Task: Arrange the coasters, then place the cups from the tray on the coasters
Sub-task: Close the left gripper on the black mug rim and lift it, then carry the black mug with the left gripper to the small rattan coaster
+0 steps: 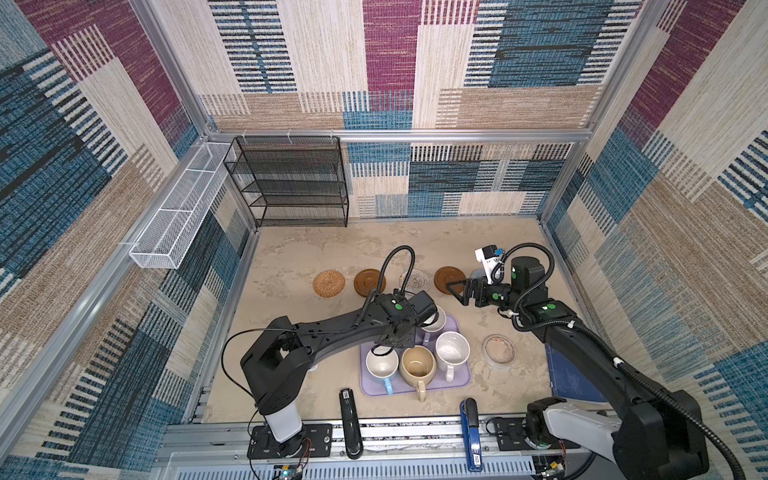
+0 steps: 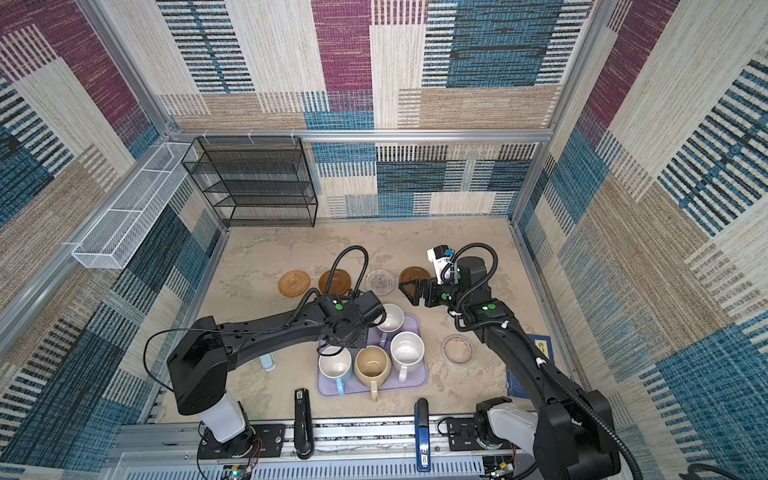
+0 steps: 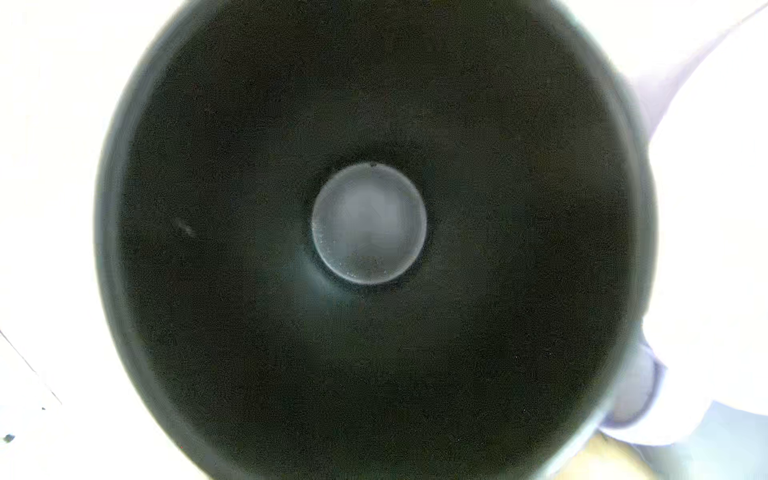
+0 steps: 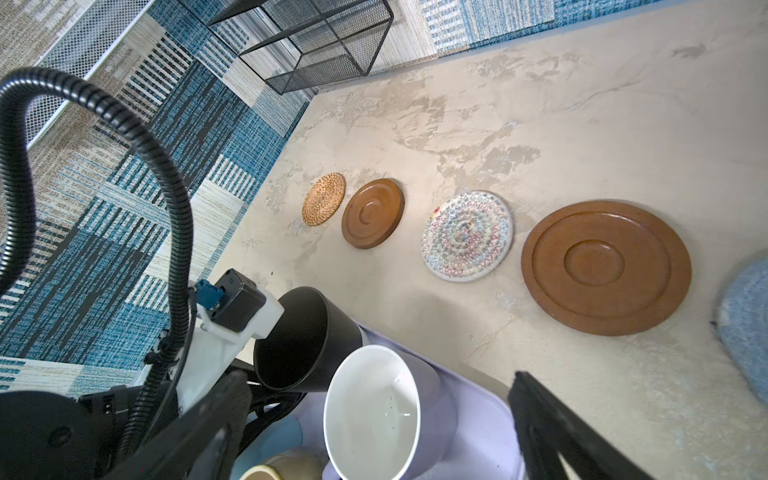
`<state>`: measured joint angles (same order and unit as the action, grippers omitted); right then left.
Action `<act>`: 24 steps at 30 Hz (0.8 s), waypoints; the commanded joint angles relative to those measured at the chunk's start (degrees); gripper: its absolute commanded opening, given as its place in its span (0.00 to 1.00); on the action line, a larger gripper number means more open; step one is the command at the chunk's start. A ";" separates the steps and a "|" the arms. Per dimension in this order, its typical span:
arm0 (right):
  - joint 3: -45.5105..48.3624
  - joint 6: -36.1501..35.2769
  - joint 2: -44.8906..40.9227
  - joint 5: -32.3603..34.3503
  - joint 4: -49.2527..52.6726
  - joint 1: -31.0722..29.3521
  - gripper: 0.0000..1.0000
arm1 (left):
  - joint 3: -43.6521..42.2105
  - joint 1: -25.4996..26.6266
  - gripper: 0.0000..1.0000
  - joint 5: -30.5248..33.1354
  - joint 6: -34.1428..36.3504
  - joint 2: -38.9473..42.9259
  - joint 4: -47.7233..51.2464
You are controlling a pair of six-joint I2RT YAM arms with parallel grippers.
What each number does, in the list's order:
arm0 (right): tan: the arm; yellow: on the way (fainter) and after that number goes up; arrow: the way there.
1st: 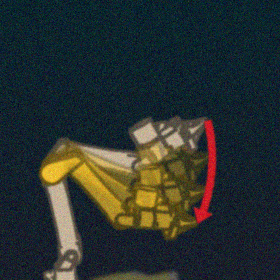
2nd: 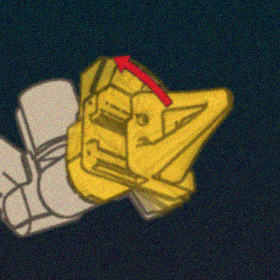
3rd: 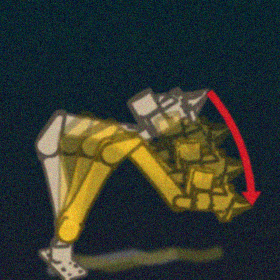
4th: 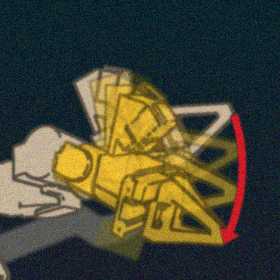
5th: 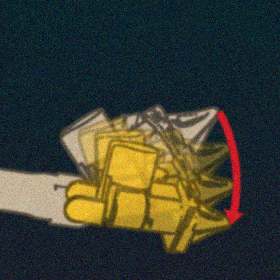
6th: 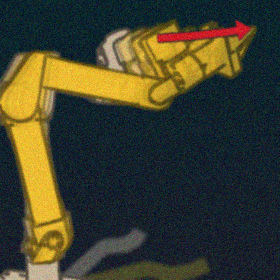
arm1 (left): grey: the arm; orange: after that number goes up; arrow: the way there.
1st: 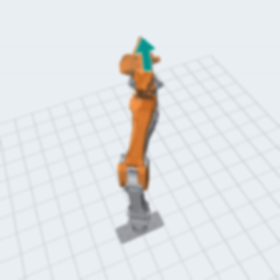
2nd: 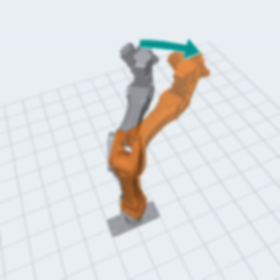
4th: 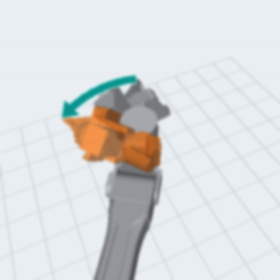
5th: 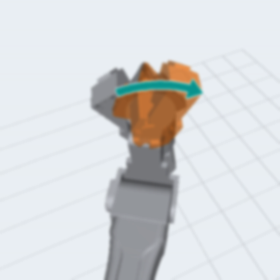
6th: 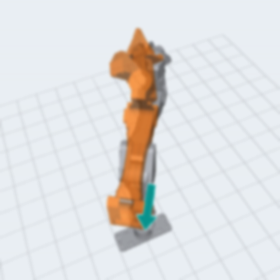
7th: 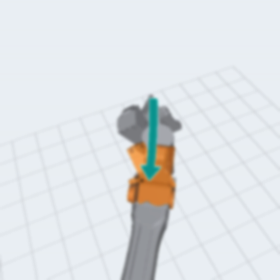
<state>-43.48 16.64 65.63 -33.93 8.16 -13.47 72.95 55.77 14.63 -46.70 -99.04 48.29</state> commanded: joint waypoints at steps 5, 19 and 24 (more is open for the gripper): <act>-0.28 -0.08 0.67 -4.09 -2.60 -0.15 1.00 | 0.79 -0.13 0.00 0.06 3.26 1.79 -1.60; 0.86 0.13 2.12 -5.71 -4.46 -1.27 1.00 | 1.25 -0.24 0.00 0.67 3.46 7.40 -0.04; 0.48 0.53 1.73 -4.90 -5.26 -3.10 1.00 | 2.39 -1.52 0.00 1.66 5.27 10.44 1.10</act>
<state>-42.61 16.64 67.55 -38.76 5.58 -15.84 74.15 54.94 13.32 -43.90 -90.26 49.41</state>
